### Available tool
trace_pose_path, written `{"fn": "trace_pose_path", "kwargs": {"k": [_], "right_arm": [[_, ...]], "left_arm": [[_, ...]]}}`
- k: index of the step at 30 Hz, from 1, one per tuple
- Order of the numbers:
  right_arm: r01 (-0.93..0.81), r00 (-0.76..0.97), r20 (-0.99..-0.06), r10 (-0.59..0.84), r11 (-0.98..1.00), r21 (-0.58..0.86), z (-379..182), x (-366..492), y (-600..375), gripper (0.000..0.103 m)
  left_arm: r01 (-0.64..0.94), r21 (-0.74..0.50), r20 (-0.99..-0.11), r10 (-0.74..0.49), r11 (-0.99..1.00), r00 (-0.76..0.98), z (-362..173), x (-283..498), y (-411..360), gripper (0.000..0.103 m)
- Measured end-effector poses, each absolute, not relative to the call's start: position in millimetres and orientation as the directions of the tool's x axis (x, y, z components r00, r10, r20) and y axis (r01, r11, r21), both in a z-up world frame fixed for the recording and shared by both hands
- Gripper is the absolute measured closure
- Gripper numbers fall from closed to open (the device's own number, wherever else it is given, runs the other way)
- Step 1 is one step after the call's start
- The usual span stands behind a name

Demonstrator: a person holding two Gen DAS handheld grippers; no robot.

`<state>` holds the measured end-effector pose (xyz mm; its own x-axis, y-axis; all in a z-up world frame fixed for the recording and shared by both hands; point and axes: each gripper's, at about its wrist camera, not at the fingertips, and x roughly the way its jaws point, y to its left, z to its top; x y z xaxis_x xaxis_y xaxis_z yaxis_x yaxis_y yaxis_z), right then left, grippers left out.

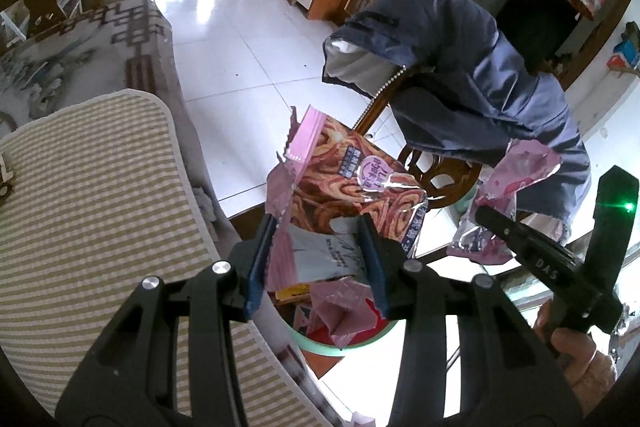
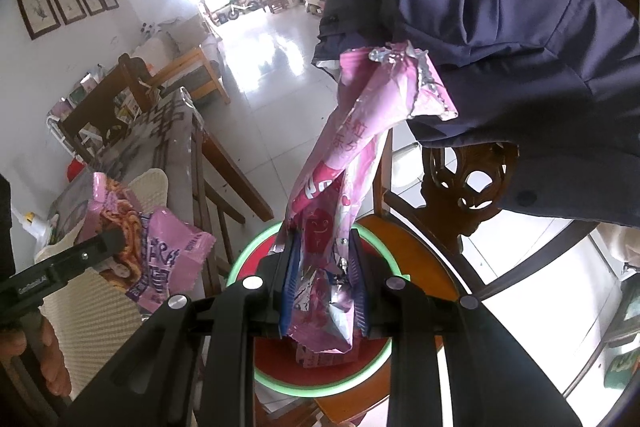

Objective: Collect trash
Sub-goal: 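Carry both pink snack bags over the red bucket, then open both tools to drop the pink bags into the red bucket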

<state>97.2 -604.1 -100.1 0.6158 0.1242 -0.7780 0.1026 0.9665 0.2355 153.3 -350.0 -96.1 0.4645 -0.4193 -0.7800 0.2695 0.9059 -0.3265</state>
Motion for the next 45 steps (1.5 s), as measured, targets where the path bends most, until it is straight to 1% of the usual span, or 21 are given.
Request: {"fn": "trace_pose_path", "kwargs": {"k": [13, 31, 33, 35, 37, 38, 40, 42, 44, 45], "right_arm": [[0.066, 0.601, -0.784, 0.153, 0.969, 0.24, -103.9, 102.1, -600.0, 0.078], [0.034, 0.575, -0.801, 0.17, 0.972, 0.231, -112.2, 103.9, -590.0, 0.078], [0.032, 0.572, -0.802, 0.169, 0.973, 0.228, -112.9, 103.6, -588.9, 0.078], [0.03, 0.569, -0.804, 0.17, 0.973, 0.228, -113.7, 103.8, -588.0, 0.078], [0.029, 0.565, -0.807, 0.172, 0.973, 0.227, -115.2, 103.8, -587.4, 0.078], [0.027, 0.562, -0.809, 0.172, 0.974, 0.226, -116.0, 103.9, -586.5, 0.078], [0.023, 0.556, -0.813, 0.173, 0.975, 0.223, -117.8, 104.5, -584.4, 0.078], [0.017, 0.548, -0.818, 0.173, 0.976, 0.218, -120.3, 106.1, -582.1, 0.078], [0.01, 0.54, -0.823, 0.175, 0.977, 0.215, -122.6, 106.7, -579.0, 0.078], [0.006, 0.531, -0.828, 0.178, 0.977, 0.214, -124.8, 107.7, -577.2, 0.077]], "left_arm": [[0.293, -0.31, -0.799, -0.415, 0.905, 0.435, -105.6, 159.6, -367.3, 0.062], [0.305, -0.307, -0.818, -0.413, 0.902, 0.399, -119.9, 163.6, -372.8, 0.062], [0.306, -0.304, -0.821, -0.411, 0.902, 0.396, -121.3, 164.5, -374.2, 0.059], [0.303, -0.306, -0.818, -0.413, 0.902, 0.402, -120.6, 164.3, -373.4, 0.048], [0.3, -0.305, -0.813, -0.411, 0.904, 0.412, -118.9, 163.8, -372.1, 0.043], [0.299, -0.3, -0.812, -0.407, 0.906, 0.418, -117.9, 163.7, -371.3, 0.038], [0.291, -0.296, -0.808, -0.401, 0.91, 0.431, -115.6, 163.3, -369.0, 0.032], [0.282, -0.295, -0.804, -0.396, 0.913, 0.443, -112.9, 163.0, -366.3, 0.029], [0.272, -0.29, -0.801, -0.389, 0.917, 0.456, -110.6, 163.1, -363.1, 0.023], [0.268, -0.289, -0.8, -0.386, 0.919, 0.459, -110.2, 163.2, -361.6, 0.023]]}}
